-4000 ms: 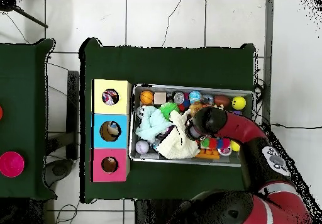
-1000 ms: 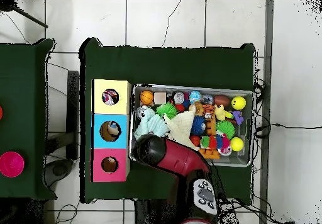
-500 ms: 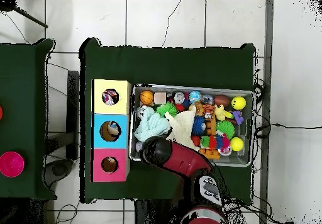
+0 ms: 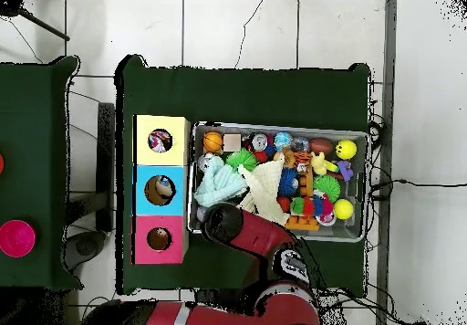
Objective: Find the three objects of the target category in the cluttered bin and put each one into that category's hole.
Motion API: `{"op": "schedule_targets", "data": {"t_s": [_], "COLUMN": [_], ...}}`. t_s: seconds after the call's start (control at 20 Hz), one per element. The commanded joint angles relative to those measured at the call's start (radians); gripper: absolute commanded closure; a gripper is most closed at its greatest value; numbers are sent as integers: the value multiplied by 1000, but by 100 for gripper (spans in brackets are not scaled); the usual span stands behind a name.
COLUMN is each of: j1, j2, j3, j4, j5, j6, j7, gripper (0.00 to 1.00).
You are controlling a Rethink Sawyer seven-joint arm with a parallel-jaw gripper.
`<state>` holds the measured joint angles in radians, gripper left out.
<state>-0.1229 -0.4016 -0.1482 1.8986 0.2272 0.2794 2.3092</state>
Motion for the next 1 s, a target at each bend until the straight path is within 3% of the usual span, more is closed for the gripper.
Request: {"op": "schedule_targets", "data": {"t_s": [0.05,0.3,0.35,0.6,1.0], "j1": [20,46,41,52,82], "j2": [72,93,92,83,79], "j3": [51,22,31,18,-55], "j4": [47,32,40,32,-53], "j5": [79,99,109,129,142], "j6": [-94,-130,-150,-134,-31], "j7": [242,238,235,233,178], "gripper": [100,100,0,0,0]}}
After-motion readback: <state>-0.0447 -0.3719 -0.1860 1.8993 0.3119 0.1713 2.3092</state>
